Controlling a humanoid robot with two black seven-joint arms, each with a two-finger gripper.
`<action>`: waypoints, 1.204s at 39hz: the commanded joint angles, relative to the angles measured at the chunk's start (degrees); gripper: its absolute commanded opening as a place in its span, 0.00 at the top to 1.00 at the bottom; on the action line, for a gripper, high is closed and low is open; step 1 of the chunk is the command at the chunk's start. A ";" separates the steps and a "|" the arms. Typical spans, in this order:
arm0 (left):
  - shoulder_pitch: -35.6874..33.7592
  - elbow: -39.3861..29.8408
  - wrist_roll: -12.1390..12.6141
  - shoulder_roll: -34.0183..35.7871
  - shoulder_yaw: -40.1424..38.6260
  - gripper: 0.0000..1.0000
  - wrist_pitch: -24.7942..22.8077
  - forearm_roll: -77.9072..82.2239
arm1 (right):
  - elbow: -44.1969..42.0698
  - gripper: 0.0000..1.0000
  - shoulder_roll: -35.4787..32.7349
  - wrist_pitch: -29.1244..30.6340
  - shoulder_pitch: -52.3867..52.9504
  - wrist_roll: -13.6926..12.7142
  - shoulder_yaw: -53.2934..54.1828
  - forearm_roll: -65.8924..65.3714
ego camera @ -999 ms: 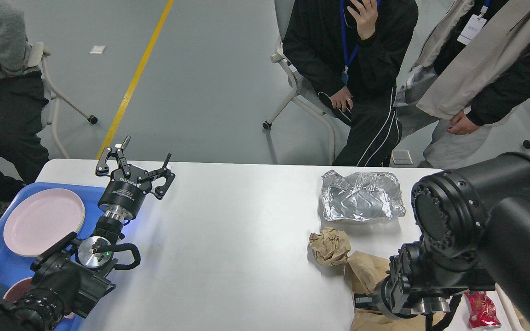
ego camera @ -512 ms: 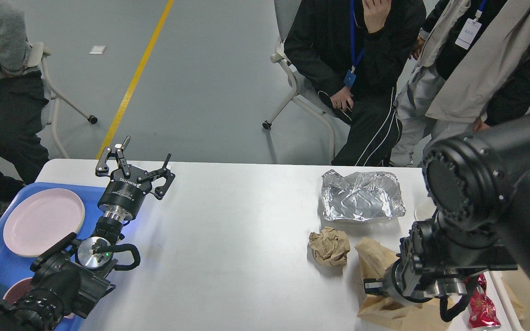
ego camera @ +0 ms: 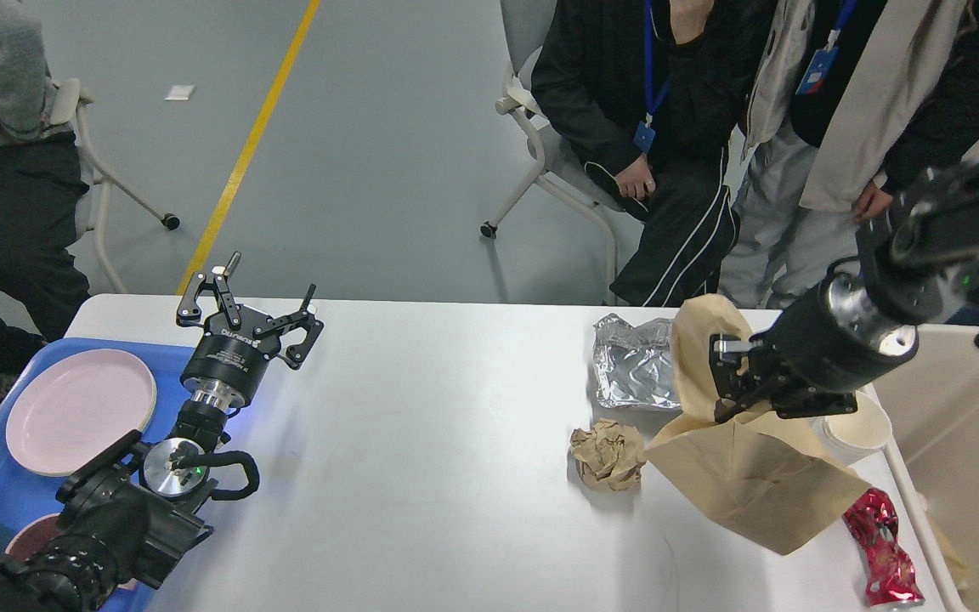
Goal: Tidy desktop
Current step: 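Lift the paper bag and drop it into the white bin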
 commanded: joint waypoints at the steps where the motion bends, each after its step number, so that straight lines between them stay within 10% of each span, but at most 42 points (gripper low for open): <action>1: -0.01 -0.01 0.00 0.00 0.00 0.01 0.01 0.00 | -1.36 1.00 -1.88 1.61 2.25 -0.13 1.18 -0.20; 12: -0.01 -0.01 0.00 0.00 0.08 0.01 0.01 0.00 | -13.63 1.00 -4.15 -11.03 -10.56 -0.31 -7.15 -3.63; 31: -0.01 -0.01 0.00 0.00 0.00 0.01 0.01 0.00 | -45.12 1.00 -19.54 -14.12 -39.31 -0.75 -8.05 -5.30; 39: -0.01 -0.01 0.00 0.00 0.00 0.01 0.01 -0.09 | -53.30 1.00 -19.46 -33.45 -59.52 -0.83 -1.46 -4.95; 47: -0.01 -0.01 0.00 0.00 0.00 0.01 0.01 -0.09 | -64.36 0.95 -18.93 -37.77 -74.20 -0.92 5.83 -4.95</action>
